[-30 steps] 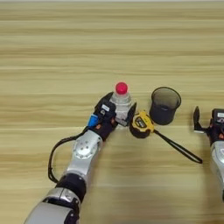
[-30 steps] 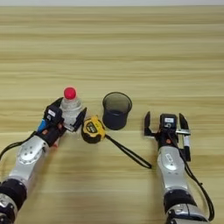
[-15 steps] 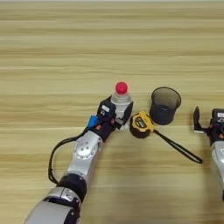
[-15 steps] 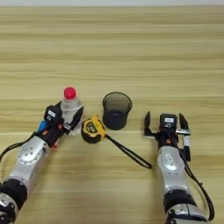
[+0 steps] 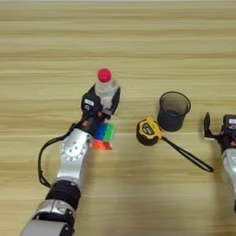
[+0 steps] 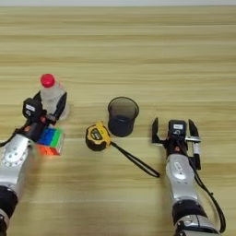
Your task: Move the objects on the table
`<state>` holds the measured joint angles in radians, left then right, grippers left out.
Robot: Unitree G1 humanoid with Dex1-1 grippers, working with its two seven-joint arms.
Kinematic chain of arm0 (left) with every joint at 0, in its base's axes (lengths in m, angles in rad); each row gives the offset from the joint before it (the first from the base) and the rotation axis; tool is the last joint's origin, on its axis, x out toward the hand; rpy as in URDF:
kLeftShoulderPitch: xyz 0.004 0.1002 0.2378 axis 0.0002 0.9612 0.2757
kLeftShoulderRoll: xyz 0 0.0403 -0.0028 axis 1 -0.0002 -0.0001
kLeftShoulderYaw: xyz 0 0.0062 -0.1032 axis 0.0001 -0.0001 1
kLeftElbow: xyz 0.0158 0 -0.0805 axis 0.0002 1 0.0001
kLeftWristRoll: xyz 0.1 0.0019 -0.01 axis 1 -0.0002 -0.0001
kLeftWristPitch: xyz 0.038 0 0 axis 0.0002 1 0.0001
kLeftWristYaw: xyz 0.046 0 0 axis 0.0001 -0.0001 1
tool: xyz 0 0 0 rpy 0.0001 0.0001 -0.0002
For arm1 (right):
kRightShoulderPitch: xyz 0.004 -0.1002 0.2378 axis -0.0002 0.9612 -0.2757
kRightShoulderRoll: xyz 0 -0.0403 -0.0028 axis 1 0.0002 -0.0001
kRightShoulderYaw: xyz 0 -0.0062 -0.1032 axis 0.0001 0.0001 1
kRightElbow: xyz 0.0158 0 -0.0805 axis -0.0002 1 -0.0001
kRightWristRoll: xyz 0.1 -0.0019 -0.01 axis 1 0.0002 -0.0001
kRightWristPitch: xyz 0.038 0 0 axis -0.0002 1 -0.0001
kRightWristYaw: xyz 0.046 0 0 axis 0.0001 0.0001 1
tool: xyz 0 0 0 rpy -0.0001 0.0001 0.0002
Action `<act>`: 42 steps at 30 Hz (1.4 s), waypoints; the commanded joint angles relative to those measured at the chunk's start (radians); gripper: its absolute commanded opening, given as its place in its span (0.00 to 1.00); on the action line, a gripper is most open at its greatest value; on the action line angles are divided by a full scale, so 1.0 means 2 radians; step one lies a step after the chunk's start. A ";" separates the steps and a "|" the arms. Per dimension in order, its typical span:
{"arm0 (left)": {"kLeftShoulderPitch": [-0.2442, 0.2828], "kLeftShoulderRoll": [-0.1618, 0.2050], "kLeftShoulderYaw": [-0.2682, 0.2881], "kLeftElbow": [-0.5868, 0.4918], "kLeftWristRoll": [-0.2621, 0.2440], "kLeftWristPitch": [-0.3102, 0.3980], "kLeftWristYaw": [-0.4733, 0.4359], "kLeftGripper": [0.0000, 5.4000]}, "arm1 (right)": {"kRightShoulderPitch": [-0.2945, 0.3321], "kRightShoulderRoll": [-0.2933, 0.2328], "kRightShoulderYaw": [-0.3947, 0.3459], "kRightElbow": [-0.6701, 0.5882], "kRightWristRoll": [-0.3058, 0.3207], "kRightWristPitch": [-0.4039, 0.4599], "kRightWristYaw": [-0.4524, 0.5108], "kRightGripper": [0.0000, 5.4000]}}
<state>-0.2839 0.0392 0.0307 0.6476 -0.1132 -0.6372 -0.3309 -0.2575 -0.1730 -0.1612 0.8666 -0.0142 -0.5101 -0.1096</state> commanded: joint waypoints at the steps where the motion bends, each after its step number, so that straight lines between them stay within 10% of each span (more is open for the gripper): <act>1: 0.000 0.013 0.016 -0.022 -0.010 0.004 0.007 0.58 | 0.001 0.003 0.001 0.001 -0.002 0.002 -0.005 1.00; 17: -0.005 0.049 0.072 0.039 -0.004 0.024 0.066 0.58 | 0.001 0.000 0.001 0.003 -0.001 0.002 -0.002 1.00; 42: -0.002 0.039 0.070 0.118 0.003 -0.003 0.070 0.58 | 0.002 -0.001 0.001 0.003 -0.001 0.002 -0.001 1.00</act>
<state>-0.2789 0.1275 0.1798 0.8720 -0.1185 -0.6379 -0.1967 -0.2576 -0.1728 -0.1601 0.8702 -0.0146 -0.5101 -0.1103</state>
